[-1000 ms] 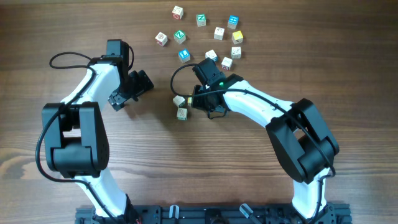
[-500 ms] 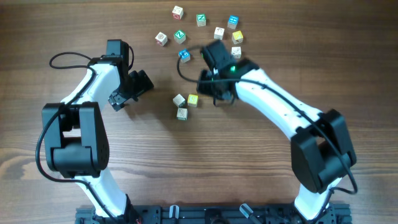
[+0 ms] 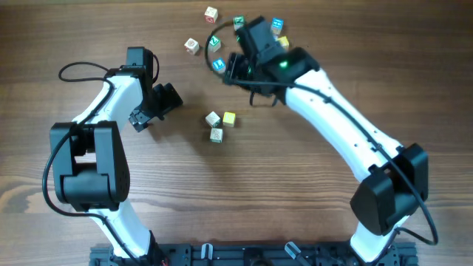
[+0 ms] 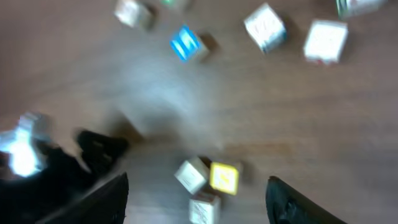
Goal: Form a circle
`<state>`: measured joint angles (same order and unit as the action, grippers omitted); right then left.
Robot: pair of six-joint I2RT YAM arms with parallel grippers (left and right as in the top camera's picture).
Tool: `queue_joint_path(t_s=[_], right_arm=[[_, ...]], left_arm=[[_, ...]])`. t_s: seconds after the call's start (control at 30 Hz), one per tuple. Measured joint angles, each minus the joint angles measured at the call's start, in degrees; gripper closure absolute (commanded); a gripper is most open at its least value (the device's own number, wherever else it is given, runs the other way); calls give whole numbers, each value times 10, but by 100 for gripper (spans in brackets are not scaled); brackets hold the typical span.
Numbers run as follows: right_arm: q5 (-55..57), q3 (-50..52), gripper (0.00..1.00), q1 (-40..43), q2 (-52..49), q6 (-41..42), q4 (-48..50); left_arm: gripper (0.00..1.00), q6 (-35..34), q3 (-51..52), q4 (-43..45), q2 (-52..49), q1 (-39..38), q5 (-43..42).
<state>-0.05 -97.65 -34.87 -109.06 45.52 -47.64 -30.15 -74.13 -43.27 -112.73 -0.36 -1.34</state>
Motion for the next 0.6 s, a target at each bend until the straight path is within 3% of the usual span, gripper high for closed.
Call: queue_joint_path(t_s=[0.13,0.33,0.6], right_arm=[[22,2,32,-50,-59,4,-6],[30,8,39,-56,-138,28,-13],[39,8,41,-56,-148,36,-8]], left_arm=[[0,0,0,0,0,0,0],[0,0,0,0,0,0,0],[0,0,0,0,0,0,0]])
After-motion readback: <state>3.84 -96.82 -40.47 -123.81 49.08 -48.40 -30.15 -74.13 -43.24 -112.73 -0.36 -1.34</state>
